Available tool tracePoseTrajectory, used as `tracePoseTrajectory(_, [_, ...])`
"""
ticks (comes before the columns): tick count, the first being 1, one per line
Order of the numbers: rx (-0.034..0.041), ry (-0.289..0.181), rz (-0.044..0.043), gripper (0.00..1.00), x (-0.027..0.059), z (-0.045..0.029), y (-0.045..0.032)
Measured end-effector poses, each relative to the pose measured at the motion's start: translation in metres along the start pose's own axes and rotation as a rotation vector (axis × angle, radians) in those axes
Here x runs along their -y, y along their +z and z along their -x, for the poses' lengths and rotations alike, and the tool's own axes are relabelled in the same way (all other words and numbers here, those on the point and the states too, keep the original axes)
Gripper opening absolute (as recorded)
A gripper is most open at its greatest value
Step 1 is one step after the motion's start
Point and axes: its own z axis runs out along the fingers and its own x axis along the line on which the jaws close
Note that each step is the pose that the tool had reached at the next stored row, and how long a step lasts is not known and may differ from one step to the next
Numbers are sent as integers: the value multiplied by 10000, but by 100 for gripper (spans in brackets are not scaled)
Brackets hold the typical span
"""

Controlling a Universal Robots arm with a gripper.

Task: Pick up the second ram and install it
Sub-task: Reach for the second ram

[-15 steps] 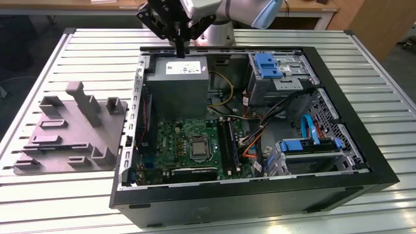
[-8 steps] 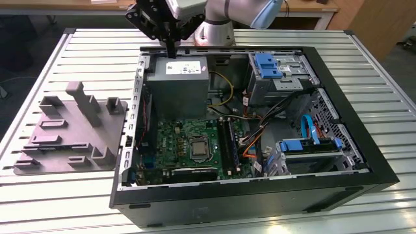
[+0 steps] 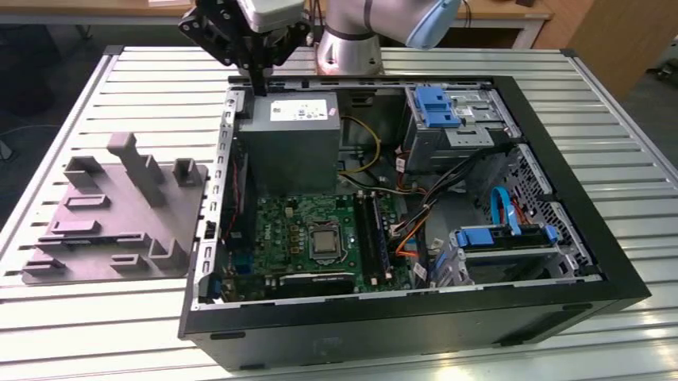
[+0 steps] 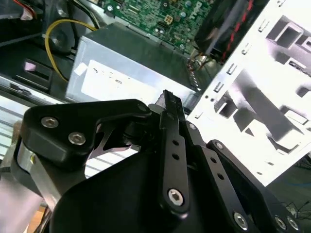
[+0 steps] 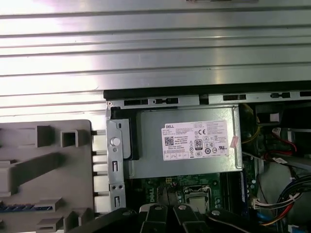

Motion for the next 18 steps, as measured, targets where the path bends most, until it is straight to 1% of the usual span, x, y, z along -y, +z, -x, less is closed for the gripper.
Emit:
tracePoseTrajectory(11, [180, -9, 14, 10, 31, -411, -2])
tracePoseTrajectory(18, [280, -13, 21, 10, 50, -655, -1])
